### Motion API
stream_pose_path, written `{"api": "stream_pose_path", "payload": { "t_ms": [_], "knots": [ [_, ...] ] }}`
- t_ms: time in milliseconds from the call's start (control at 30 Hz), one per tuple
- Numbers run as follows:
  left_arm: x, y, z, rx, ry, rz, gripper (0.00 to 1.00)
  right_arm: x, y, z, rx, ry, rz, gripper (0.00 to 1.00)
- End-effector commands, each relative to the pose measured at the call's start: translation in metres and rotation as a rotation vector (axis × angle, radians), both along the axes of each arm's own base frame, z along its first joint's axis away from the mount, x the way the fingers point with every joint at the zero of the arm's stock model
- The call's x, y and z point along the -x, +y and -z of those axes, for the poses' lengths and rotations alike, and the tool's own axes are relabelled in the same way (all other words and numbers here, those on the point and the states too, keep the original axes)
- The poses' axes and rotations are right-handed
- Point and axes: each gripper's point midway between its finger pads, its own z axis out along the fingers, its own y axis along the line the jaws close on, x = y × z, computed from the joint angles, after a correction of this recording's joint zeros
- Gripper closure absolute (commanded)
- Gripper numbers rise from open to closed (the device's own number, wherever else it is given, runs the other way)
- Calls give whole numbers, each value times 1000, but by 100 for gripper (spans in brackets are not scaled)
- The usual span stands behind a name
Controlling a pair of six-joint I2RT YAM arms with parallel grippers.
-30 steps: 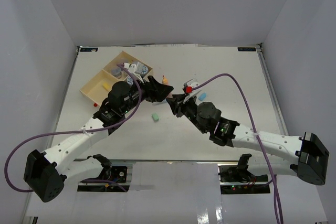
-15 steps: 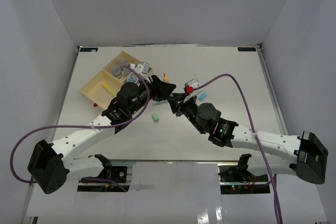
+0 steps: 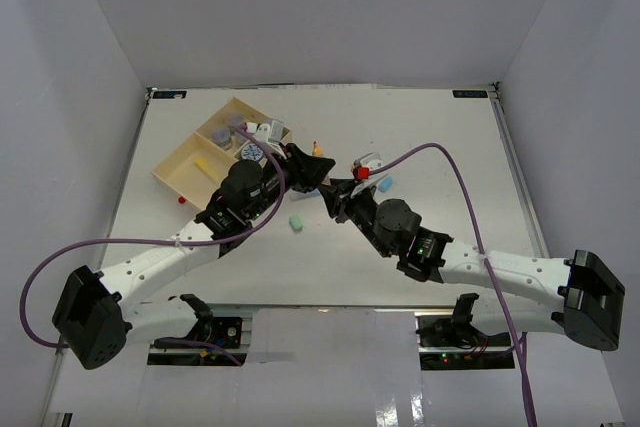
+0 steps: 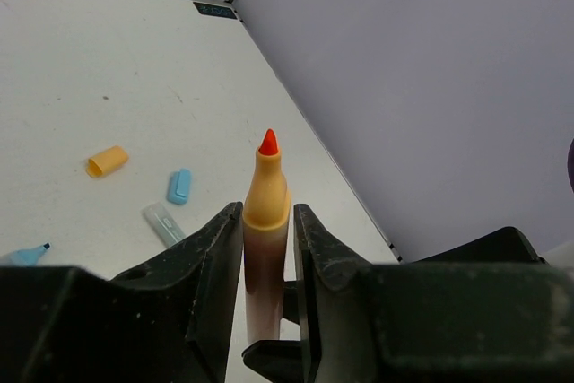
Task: Sort the stationery into containers
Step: Pick up the pen from the corner of the board.
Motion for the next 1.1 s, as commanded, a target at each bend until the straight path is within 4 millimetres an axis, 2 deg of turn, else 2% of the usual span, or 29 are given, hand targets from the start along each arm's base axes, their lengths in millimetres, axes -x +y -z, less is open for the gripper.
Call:
{"api": "stream_pose_path", "payload": {
  "t_ms": [0, 200, 533, 667, 700, 767, 900, 1000, 1067],
  "knots": [
    [4, 0, -7, 27, -24, 8, 60, -2, -5, -20, -84, -27, 37, 89],
    [8, -3, -6, 34, -32, 39, 60, -2, -4, -23, -100, -29, 32, 89],
    [10, -6, 0, 43, -36, 58, 66, 1, -2, -25, -127, -20, 16, 89],
    [10, -6, 0, 48, -44, 56, 74, 2, 0, -23, -137, -11, 2, 87],
    [11, -6, -1, 49, -47, 59, 81, 3, 1, -23, -140, -9, -3, 87],
    [11, -7, -1, 47, -51, 65, 84, 4, 2, -21, -136, -5, -8, 84],
    [9, -6, 4, 30, -47, 55, 88, 3, 2, -13, -110, 3, -6, 71],
    [8, -2, 5, 12, -53, 39, 91, 4, -1, -2, -78, 16, 1, 56],
    [6, 0, 5, -3, -56, 25, 95, 2, -10, 4, -61, 23, 35, 43]
  ]
}}
